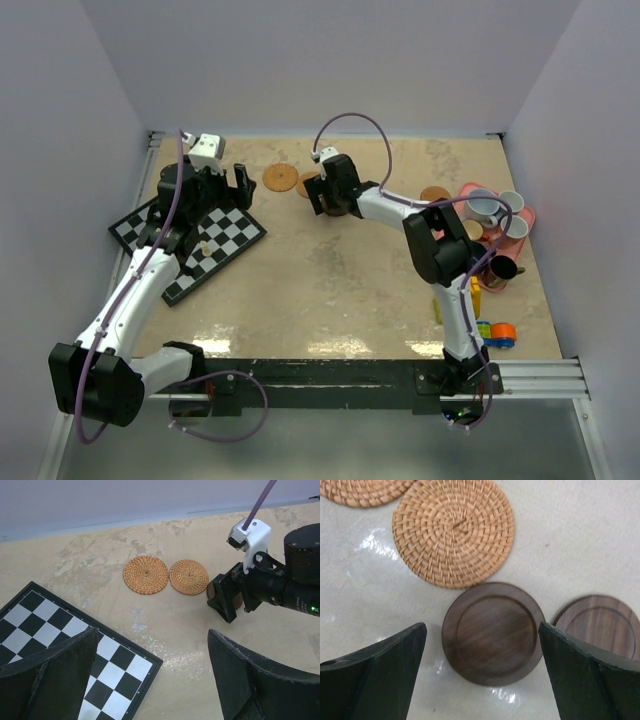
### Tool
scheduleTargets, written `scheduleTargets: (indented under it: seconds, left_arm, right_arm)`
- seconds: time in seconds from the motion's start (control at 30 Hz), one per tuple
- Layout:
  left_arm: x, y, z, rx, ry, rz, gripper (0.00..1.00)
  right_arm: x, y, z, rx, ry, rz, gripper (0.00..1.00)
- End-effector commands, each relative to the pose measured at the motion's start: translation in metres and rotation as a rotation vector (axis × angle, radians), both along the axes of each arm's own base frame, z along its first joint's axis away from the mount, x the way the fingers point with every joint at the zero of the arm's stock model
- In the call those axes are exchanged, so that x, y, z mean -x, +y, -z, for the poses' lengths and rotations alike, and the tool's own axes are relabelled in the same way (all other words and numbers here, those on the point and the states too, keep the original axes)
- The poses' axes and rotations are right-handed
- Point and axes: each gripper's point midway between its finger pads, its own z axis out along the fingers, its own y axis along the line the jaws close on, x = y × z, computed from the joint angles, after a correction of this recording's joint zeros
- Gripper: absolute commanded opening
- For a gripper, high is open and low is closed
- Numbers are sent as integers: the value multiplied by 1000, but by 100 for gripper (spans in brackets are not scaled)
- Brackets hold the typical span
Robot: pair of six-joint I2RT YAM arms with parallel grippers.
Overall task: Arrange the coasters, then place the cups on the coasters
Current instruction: Move the coaster to the center of the board.
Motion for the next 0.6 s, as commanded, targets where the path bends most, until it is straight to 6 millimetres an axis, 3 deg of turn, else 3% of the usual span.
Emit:
scheduleTargets:
  seconds: [0.0,0.3,0.57]
  left_arm:
    - [-2,-7,-8,15,-37,30,95]
    - [-2,-12,-7,22,-32,55,97]
    - [-2,-12,-4,24,-25,54,97]
  right_arm:
    - [-21,-2,-7,67,-51,-13,99]
    - [-36,-10,5,57,-6,-11,99]
    - [-19,-12,27,1,102,-47,99]
